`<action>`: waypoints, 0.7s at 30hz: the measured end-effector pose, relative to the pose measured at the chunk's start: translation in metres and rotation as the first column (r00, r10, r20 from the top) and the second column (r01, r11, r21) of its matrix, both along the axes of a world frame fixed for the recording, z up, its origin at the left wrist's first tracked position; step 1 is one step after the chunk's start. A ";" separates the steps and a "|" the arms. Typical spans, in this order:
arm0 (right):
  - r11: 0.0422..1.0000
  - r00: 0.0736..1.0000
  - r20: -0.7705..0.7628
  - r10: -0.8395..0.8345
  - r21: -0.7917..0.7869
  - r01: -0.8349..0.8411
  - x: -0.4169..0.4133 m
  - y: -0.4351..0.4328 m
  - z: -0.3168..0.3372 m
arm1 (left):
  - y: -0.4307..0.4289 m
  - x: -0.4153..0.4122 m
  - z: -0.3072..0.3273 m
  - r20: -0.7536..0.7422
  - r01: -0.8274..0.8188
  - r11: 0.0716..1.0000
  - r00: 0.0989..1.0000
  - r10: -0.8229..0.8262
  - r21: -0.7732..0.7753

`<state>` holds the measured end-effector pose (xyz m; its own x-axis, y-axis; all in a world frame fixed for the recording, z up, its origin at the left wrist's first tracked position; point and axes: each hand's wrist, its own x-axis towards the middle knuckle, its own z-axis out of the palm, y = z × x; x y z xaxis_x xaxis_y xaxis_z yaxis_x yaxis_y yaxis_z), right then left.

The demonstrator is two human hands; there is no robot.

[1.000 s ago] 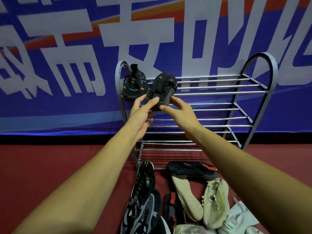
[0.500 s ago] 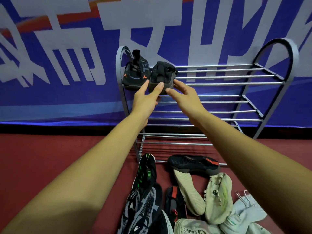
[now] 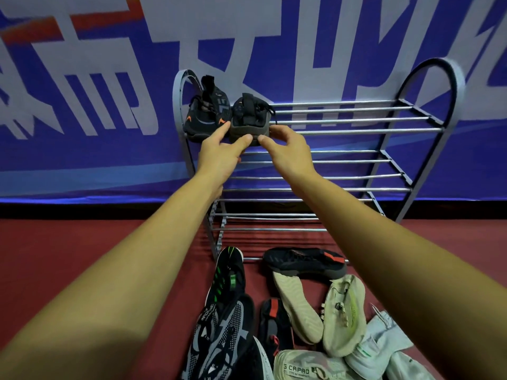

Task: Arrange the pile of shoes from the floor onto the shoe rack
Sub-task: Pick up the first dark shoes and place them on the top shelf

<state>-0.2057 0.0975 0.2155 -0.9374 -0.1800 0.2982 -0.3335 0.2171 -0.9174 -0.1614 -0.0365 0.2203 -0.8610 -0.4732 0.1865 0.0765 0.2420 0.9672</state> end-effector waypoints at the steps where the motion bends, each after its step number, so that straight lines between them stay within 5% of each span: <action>1: 1.000 1.000 0.013 -0.001 0.000 0.001 0.001 0.000 0.001 | 0.001 -0.001 0.000 -0.011 -0.008 1.000 1.000 0.007 -0.013; 11: 0.992 0.985 0.133 0.114 -0.071 -0.105 0.015 0.014 0.005 | 0.009 -0.007 -0.010 -0.052 -0.089 0.995 0.995 0.087 -0.048; 21: 0.992 0.989 0.080 0.126 -0.025 -0.125 0.002 0.013 -0.006 | 0.001 -0.016 -0.019 -0.050 -0.067 0.997 0.997 0.065 -0.043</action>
<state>-0.2037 0.1103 0.2097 -0.9291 -0.2925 0.2264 -0.2809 0.1595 -0.9464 -0.1775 -0.0356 0.2017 -0.8175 -0.5190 0.2498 0.1058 0.2910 0.9509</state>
